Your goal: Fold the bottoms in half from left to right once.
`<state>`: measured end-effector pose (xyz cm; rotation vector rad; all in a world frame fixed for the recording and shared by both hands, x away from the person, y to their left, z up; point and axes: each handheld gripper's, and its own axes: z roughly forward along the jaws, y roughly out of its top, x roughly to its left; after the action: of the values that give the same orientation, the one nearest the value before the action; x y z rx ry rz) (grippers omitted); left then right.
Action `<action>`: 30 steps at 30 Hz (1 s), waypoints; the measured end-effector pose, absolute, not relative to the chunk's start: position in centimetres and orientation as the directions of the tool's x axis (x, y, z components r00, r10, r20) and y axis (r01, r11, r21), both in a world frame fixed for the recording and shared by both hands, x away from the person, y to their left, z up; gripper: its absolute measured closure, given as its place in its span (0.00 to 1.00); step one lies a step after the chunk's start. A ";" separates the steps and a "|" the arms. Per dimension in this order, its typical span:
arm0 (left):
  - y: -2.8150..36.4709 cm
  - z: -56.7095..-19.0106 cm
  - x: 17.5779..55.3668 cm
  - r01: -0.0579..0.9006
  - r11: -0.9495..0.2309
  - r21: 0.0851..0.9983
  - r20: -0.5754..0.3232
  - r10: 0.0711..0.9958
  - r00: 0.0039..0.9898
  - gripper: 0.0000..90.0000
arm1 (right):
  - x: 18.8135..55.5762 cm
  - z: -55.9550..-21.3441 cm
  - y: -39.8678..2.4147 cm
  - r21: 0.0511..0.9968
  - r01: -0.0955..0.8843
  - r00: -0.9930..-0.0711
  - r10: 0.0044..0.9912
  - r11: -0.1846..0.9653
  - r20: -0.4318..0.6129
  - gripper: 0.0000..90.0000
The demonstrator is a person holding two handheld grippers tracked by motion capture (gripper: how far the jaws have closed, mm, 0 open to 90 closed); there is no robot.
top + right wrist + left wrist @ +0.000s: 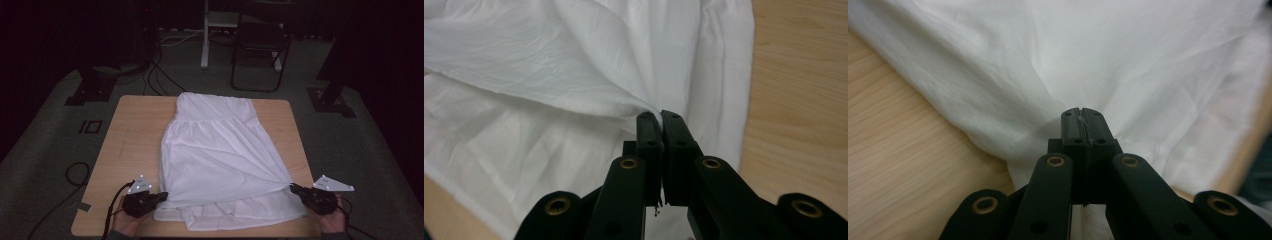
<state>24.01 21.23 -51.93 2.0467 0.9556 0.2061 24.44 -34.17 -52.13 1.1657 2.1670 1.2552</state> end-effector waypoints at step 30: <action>23.5 -52.0 39.8 0.630 -0.203 0.750 -0.140 0.882 0.451 0.50 | 36.3 -52.9 -30.4 0.815 0.521 -0.543 0.835 0.253 0.088 0.61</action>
<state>39.78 23.47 -52.00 1.9292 1.2677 0.4135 36.26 -30.44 -52.89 1.2415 2.1679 1.1927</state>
